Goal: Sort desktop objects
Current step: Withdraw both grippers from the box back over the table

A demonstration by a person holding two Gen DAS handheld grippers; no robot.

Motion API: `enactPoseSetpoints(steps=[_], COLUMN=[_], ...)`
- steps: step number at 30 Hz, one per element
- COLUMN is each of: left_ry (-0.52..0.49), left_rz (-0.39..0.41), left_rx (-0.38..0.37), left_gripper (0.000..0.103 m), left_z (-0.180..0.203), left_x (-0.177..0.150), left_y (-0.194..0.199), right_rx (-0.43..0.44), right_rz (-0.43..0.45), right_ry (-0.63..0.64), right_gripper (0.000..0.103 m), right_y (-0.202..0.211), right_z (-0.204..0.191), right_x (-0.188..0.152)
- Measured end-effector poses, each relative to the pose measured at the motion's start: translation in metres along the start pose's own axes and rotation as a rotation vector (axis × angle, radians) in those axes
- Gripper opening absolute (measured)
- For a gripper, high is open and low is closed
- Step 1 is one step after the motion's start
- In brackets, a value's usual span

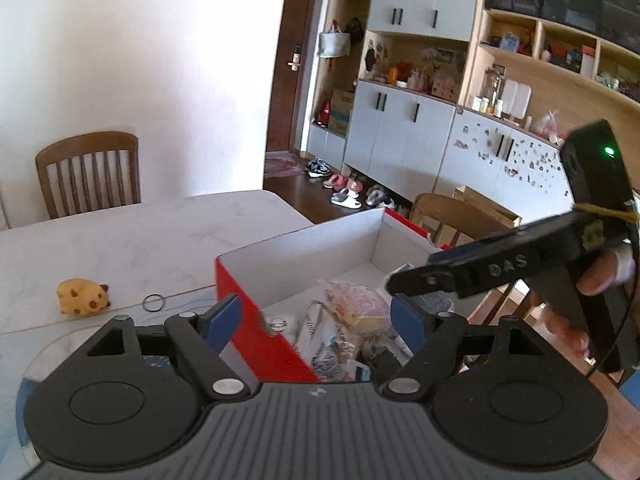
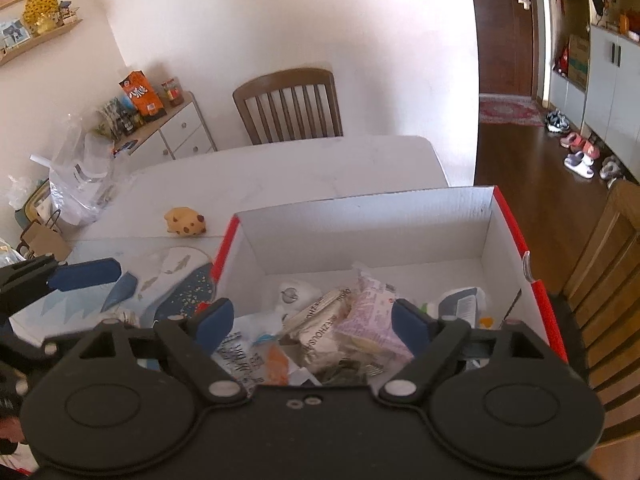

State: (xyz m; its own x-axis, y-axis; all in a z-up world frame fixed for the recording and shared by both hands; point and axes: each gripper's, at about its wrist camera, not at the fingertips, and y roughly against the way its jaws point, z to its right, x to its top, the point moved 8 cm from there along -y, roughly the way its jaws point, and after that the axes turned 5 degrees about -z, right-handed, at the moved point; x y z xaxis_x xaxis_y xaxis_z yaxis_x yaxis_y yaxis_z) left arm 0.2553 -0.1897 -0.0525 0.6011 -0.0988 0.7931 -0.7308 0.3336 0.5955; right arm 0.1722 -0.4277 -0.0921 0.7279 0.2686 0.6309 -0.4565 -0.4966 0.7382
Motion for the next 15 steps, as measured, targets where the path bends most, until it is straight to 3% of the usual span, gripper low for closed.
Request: enactPoseSetpoints(steps=[7, 10, 15], left_ry=[0.039, 0.038, 0.062], left_rz=[0.007, 0.002, -0.025], left_rx=[0.000, -0.004, -0.036], left_gripper=[0.087, 0.102, 0.102], left_z=[-0.034, -0.049, -0.078], left_x=[-0.008, -0.014, -0.032], left_y=[0.017, 0.024, 0.033], right_rx=[0.007, 0.007, 0.010], right_rz=[0.016, 0.011, 0.019], right_ry=[-0.047, -0.047, -0.057], right_gripper=[0.091, 0.092, 0.098], right_y=[0.004, 0.004, 0.001], right_z=[-0.024, -0.040, -0.068], right_x=[-0.008, -0.011, -0.016])
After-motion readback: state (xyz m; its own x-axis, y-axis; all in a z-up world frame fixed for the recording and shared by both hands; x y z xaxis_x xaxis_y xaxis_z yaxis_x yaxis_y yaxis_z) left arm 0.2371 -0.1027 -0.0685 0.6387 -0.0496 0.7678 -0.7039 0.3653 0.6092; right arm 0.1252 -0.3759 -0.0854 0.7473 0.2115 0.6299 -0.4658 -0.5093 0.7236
